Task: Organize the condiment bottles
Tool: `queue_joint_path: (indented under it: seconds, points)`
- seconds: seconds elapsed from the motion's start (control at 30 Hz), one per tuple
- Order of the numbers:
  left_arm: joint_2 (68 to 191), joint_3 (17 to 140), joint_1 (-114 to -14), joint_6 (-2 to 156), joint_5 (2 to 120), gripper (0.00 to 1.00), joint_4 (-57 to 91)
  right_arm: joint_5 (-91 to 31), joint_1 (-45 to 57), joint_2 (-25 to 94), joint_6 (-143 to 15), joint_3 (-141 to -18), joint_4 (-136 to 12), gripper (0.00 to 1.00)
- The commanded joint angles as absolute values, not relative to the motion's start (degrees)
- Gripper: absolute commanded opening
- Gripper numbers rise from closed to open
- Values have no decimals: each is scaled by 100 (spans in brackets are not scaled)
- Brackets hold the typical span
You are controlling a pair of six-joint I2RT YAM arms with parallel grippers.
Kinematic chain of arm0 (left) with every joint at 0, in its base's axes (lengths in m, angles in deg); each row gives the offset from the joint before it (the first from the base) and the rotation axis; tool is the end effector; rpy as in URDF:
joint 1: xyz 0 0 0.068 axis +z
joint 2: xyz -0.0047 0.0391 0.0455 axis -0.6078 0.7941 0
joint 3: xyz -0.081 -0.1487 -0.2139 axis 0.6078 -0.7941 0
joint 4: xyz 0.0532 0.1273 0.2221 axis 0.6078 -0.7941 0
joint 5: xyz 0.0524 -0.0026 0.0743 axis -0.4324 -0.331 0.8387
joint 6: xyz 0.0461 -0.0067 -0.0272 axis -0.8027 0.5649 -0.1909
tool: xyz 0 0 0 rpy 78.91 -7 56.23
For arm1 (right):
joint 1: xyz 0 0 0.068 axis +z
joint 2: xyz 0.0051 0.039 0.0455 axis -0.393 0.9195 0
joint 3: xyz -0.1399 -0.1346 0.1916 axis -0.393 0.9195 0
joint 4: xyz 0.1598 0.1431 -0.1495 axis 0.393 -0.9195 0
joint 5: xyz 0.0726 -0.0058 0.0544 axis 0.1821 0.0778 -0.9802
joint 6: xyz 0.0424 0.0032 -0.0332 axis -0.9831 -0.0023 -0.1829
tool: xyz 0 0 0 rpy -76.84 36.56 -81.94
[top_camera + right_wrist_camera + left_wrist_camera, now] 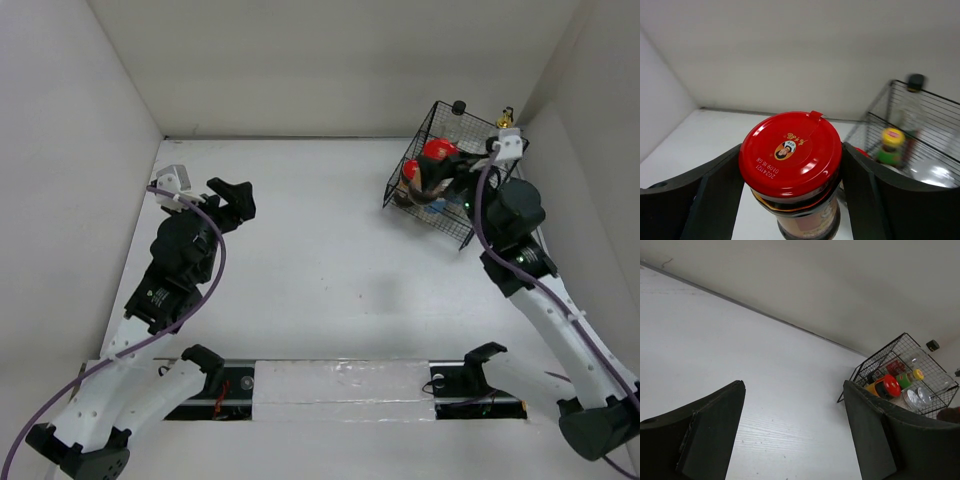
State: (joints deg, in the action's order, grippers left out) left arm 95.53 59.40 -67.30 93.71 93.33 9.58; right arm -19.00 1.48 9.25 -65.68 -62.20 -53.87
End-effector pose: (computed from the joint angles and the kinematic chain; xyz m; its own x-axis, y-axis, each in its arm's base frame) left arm 0.1420 -0.0651 0.4089 0.0361 -0.5139 -0.8571 0.1401 0.8518 -0.5048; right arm 0.2019 0.0900 0.4239 0.1105 0.2135 -0.9707 -0.3803 0.9114 0.1572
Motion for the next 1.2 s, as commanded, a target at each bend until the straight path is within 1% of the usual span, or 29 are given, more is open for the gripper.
queue_joint_path:
  seconds: [0.0,0.07,0.27,0.37,0.4,0.57,0.6,0.83,0.9,0.97,1.17]
  points:
    - [9543,5927,-6705,9290,9215,75,1222,-890,-186,393,-6567,-6272,-5818,50]
    - [9543,5927,-6705,9290,9163,75,1222,-653,-537,391,-6567,-6272,-6065,50]
    - [9543,5927,-6705,9290,9101,75,1275,-844,-1434,672,-6760,-6272,-6118,49]
    - [9596,5927,-6705,9290,9048,75,1275,-897,-1663,865,-6821,-6220,-5873,48]
    - [9596,5927,-6705,9290,8970,75,1275,-1080,-1829,927,-6822,-6159,-5707,48]
    - [9649,5980,-6705,9290,8863,80,1275,-1354,-2155,1357,-7006,-5965,-5152,48]
    - [9701,5980,-6705,9238,8863,81,1275,-1354,-2156,1515,-7007,-5965,-5151,48]
    - [9877,5980,-6705,9185,8863,82,1275,-1407,-2279,1832,-7059,-5719,-4238,48]
    - [9938,5980,-6705,9185,8811,86,1275,-1407,-2279,1912,-7059,-5666,-4150,48]
    - [9992,5980,-6705,9132,8741,86,1275,-1355,-2279,2044,-7059,-5534,-3931,48]
    - [10220,6033,-6705,9079,8635,96,1222,-1004,-2148,2246,-7007,-5095,-3579,48]
